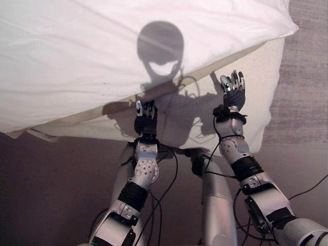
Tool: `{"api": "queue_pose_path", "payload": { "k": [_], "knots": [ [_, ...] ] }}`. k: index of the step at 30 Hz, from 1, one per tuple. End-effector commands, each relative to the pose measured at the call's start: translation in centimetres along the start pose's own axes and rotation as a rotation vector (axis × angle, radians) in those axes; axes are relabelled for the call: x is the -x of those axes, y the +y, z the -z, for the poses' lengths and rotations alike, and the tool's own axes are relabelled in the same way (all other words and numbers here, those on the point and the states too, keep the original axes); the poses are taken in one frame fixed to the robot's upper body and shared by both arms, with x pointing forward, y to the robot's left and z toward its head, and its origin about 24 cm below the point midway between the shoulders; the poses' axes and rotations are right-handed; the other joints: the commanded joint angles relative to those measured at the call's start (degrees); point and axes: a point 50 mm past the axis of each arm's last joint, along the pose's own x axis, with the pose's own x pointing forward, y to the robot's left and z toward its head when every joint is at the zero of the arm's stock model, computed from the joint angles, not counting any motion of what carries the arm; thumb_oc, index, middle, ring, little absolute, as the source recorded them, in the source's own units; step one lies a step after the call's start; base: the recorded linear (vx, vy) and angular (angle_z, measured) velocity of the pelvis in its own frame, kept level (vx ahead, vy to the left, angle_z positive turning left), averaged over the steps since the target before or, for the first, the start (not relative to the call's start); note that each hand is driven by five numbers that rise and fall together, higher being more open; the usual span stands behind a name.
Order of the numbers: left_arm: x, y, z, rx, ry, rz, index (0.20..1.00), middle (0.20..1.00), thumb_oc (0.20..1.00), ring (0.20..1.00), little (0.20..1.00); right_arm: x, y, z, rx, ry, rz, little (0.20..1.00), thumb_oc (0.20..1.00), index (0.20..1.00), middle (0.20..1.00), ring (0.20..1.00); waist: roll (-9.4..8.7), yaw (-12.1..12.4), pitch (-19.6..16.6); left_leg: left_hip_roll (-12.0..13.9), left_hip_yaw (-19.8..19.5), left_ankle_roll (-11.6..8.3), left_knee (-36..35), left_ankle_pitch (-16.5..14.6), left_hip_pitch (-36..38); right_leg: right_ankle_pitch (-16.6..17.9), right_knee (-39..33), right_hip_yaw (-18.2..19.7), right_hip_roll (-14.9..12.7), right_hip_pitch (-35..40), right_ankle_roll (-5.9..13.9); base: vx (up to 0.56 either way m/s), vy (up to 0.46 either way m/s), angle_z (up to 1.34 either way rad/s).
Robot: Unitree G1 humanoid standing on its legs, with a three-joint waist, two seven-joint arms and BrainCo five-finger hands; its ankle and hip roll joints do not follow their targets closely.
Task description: Make the bed
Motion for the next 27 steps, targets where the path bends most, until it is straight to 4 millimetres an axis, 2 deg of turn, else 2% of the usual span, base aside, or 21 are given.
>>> {"api": "queue_pose_path", "payload": {
  "k": [1, 7, 15, 27],
  "knots": [
    [0.0, -11.9, -1.1, 0.121, -0.077, 0.582, 1.0, 1.0, 1.0, 1.0, 1.0, -0.6, 0.2, -2.1, 0.007, -0.096, -0.017, 1.0, 1.0, 1.0, 1.0, 1.0, 1.26, 1.8, -1.7, -1.2, -2.3, -1.0, 6.0, -12.0, 2.9, 5.8, -7.3, -0.3, 1.7, 0.8, 4.1, -0.03, 0.044, 0.02],
    [-0.4, -12.1, -1.0, 0.119, -0.083, 0.577, 1.0, 1.0, 1.0, 1.0, 1.0, -0.8, 0.8, -2.3, 0.011, -0.101, -0.047, 1.0, 1.0, 1.0, 1.0, 1.0, 1.17, 1.8, -0.8, -1.8, -1.7, -0.84, 5.6, -11.8, 3.5, 6.4, -7.8, 0.2, 1.6, 1.2, 4.17, -0.03, 0.04, 0.04],
    [-2.2, -11.9, -1.3, 0.118, -0.142, 0.492, 1.0, 1.0, 1.0, 1.0, 1.0, -0.6, 1.2, -2.3, 0.04, -0.105, -0.085, 1.0, 1.0, 1.0, 1.0, 1.0, 0.86, 0.9, -1.5, -1.3, -1.7, -0.8, 6.6, -12.2, 3.0, 6.0, -6.9, 0.9, 1.8, 0.5, 3.91, 0.0, 0.008, 0.0],
    [-3.8, -8.7, -0.3, 0.002, -0.113, 0.304, 1.0, 1.0, 1.0, 1.0, 1.0, -0.5, 2.3, -2.9, 0.027, -0.132, -0.109, 1.0, 1.0, 1.0, 1.0, 1.0, 0.6, -0.4, -2.5, -0.2, -1.5, -0.87, 8.2, -12.4, 1.7, 5.5, -5.8, 1.8, 2.6, -1.1, 3.8, 0.02, -0.006, -0.05]
  ]
}}
